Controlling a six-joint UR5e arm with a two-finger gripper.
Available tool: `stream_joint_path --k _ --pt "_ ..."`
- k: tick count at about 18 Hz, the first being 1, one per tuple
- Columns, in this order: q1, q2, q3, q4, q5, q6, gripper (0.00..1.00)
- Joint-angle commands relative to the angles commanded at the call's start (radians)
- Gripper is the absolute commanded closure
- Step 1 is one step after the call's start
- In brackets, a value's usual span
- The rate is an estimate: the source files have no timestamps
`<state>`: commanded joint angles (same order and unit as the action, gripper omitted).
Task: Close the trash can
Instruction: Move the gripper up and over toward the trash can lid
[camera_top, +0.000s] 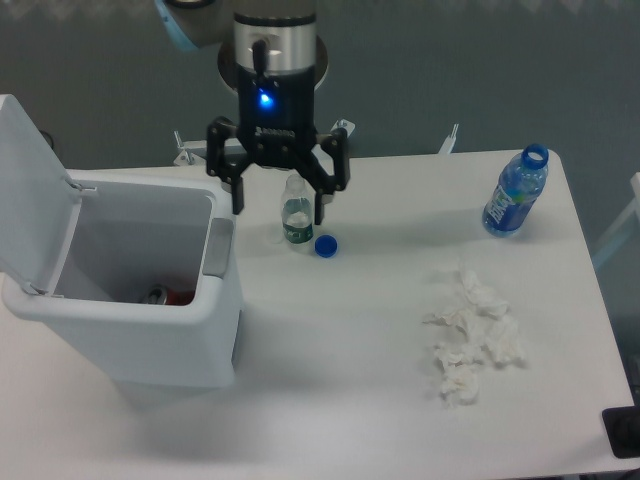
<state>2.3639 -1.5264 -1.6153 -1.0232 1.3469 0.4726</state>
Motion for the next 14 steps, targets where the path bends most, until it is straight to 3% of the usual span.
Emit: stream_joint_path --k 4,8,14 --pt "-0.032 0.031 0.002 0.002 -0.017 -0.072 0.00" --pt "-0.064 0.055 0.005 0.003 -0.115 -0.163 0.00" --pt "-0.097 0.113 0.011 0.003 -0.213 -0.193 0.00"
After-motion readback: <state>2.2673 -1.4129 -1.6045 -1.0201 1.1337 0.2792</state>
